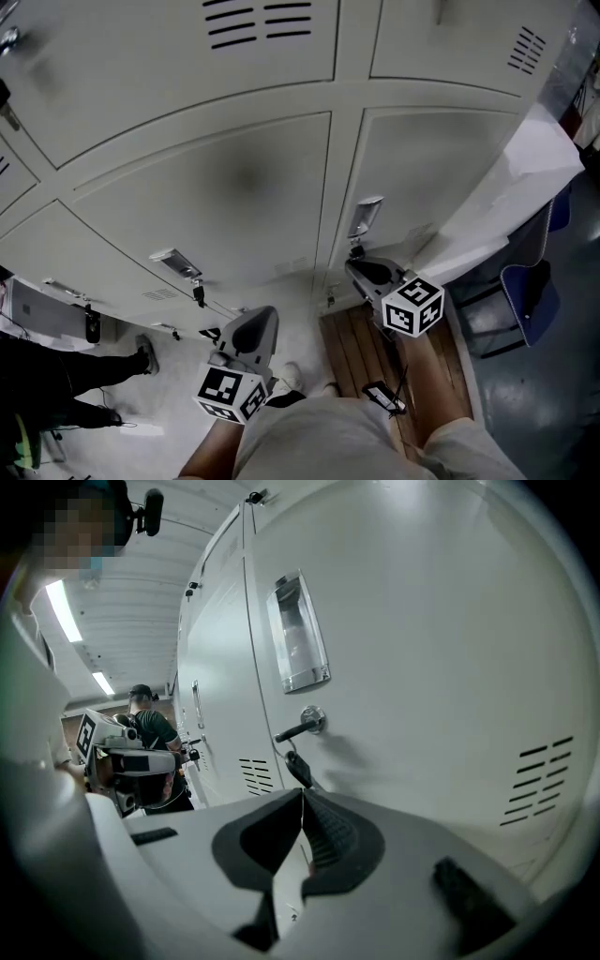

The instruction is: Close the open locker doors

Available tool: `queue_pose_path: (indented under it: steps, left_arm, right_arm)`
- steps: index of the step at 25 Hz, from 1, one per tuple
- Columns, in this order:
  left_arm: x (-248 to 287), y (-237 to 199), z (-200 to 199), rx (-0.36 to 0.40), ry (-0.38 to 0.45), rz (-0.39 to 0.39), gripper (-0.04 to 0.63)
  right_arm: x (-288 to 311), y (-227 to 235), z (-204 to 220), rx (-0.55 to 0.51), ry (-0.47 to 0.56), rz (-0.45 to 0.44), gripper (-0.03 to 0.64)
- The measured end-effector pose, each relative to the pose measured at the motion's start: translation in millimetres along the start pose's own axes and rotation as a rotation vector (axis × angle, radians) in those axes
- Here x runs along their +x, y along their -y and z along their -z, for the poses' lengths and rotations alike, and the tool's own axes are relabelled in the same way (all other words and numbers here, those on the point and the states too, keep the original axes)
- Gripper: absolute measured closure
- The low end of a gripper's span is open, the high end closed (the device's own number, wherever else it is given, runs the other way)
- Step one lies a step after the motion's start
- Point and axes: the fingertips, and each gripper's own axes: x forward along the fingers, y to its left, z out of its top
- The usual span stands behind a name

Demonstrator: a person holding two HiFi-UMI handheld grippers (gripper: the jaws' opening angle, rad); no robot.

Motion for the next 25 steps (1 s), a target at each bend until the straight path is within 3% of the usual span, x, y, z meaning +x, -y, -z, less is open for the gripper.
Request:
queue_pose_path:
  steps: [19,25]
  left_arm:
    - [-0.1,29.1,3.2,0.034,-0.018,0.062,0.580]
    - [4.6,53.9,12.1,0.041,-0.040,0.125,0.580]
  right_arm:
    - [-51.5,-24.5,7.8,0.003,0.037,0.034,0.589]
    - [-78.7,-50.8,14.7,0.023,0.050,0.037,0.589]
